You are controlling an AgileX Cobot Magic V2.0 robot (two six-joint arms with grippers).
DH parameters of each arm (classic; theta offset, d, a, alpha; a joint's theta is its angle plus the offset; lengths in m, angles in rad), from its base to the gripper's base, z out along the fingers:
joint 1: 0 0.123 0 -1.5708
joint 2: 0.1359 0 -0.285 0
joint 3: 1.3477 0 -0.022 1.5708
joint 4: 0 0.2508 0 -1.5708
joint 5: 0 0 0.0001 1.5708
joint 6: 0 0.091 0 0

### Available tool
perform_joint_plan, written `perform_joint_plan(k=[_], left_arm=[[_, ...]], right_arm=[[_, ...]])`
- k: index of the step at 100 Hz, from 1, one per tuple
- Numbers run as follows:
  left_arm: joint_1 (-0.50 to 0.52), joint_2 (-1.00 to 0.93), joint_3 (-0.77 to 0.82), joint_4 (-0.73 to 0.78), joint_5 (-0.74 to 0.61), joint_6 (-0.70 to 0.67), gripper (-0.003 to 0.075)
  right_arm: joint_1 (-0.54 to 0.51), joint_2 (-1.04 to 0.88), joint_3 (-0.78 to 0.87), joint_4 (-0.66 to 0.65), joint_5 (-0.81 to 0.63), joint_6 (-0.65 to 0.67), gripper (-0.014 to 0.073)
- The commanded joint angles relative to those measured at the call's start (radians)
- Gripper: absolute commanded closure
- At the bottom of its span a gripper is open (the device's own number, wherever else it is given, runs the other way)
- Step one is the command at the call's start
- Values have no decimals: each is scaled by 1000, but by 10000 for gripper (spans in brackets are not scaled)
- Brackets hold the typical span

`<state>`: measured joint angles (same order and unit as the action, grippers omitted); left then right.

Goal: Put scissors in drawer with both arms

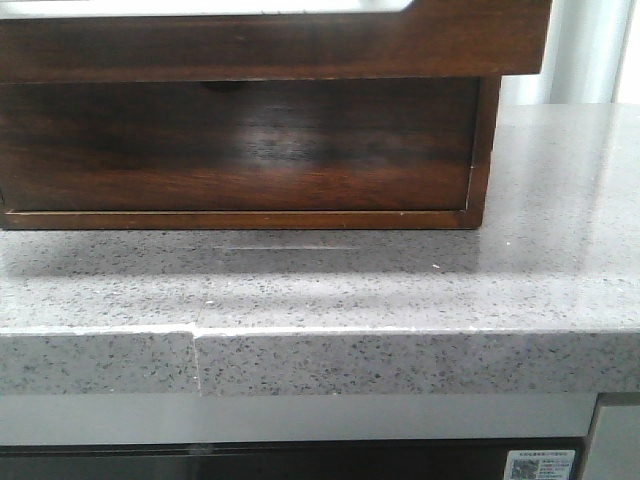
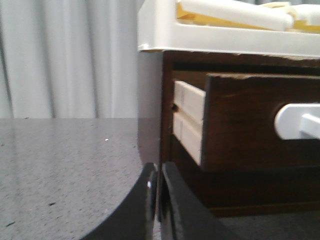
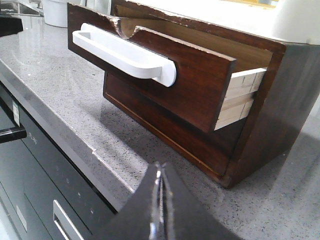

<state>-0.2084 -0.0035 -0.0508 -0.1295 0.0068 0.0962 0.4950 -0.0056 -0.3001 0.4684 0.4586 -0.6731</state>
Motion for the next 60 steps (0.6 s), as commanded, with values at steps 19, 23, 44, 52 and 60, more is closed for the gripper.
perform_joint_plan(k=[19,23,44,52,60], left_arm=[[150,-31,75,2,-99,-77,742],[164,-31,72,40,-48,-108,742],[193,-31,72,81,91,-116,742],[193,-31,72,119,154,-118,742],[193,-31,72,129,242,-120,742]], right_arm=[[-6,11,-23,6,-78,-1,644],[-6,11,-23,6,-77,-1,644],[-6,11,-23,6,-77,-1,644],[-6,11,-23,6,-77,-1,644],[-6,11,-23,6,-77,-1,644]])
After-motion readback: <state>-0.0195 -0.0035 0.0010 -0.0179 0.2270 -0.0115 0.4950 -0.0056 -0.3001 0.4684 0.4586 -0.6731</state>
